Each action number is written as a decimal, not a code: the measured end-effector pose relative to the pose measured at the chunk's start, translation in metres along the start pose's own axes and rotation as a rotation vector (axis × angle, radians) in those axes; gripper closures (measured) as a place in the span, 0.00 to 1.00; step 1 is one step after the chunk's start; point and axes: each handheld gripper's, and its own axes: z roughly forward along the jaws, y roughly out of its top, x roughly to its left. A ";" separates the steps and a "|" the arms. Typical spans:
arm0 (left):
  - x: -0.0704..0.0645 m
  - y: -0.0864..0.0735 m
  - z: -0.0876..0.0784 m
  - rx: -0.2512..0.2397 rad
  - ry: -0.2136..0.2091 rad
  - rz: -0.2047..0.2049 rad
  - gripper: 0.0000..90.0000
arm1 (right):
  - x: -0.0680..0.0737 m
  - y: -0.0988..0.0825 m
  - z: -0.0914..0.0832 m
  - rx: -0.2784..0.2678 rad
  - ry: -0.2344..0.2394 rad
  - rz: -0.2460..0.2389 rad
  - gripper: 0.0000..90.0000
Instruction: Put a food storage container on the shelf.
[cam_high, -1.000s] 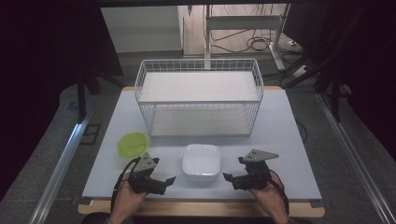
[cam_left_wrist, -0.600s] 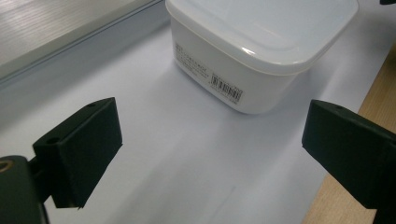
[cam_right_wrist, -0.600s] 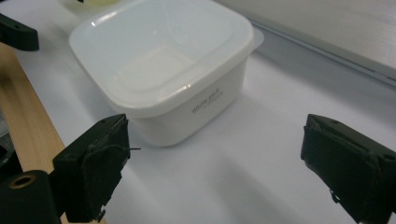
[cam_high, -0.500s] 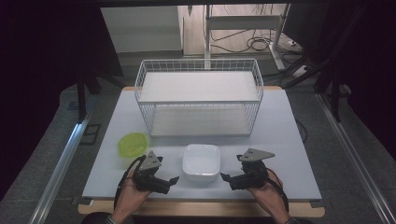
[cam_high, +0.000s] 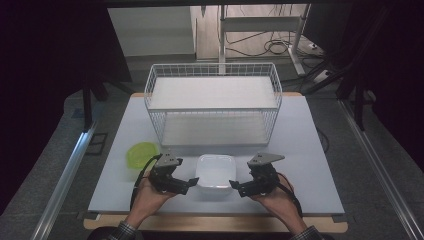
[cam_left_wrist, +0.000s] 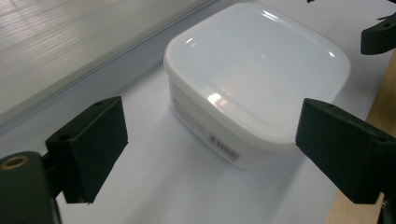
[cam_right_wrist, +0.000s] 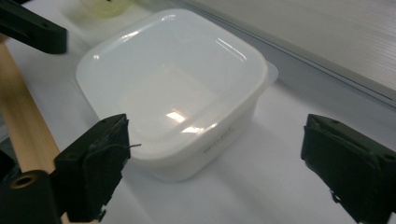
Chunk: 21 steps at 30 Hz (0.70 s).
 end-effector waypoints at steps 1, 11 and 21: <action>0.001 0.003 0.004 0.006 -0.004 -0.006 0.10 | -0.001 0.001 0.001 -0.002 0.008 0.005 0.14; 0.011 0.012 0.032 0.047 -0.093 -0.040 0.10 | -0.015 0.011 0.024 0.042 0.086 0.109 0.20; 0.011 0.011 0.034 0.083 -0.213 -0.095 0.17 | -0.014 0.011 0.027 0.086 0.150 0.175 0.34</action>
